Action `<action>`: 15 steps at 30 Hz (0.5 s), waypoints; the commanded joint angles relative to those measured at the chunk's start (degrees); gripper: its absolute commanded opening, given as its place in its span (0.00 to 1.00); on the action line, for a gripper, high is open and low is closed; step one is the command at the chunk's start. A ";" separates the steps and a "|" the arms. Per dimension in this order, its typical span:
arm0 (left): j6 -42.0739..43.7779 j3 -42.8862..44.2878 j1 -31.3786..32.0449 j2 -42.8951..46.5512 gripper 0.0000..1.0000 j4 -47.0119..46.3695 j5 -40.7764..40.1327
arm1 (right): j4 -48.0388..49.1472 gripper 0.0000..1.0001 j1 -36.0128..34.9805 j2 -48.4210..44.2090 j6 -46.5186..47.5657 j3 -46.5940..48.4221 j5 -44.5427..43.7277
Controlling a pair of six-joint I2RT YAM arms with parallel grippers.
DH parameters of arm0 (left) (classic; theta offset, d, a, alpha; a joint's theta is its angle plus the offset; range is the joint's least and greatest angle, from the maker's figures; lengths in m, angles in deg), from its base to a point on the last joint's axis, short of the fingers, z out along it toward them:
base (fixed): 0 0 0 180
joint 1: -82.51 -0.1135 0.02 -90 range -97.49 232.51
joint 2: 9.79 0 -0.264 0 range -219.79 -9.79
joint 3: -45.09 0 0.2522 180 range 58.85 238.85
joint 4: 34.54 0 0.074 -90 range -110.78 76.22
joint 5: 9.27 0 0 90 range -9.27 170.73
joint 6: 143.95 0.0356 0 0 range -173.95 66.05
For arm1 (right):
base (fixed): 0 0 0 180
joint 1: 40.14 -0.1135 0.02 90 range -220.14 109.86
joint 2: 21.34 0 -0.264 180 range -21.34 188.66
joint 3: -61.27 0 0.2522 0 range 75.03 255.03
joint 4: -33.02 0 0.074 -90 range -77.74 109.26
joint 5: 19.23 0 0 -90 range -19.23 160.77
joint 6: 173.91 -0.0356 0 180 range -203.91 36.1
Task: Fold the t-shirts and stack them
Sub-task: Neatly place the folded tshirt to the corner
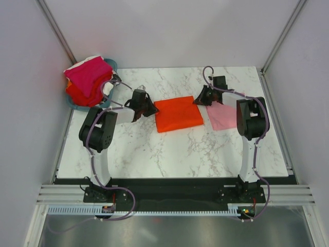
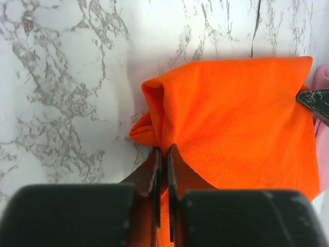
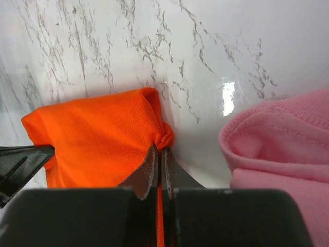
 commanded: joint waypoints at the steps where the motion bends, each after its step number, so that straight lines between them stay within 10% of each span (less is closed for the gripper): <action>1: 1.92 2.85 0.03 -1.34 0.02 -1.06 -1.36 | -0.77 0.00 -1.08 1.17 1.36 2.27 1.22; 15: 4.38 2.33 9.43 11.74 0.02 0.35 -4.69 | -5.86 0.00 0.22 -23.06 1.89 -7.21 -6.67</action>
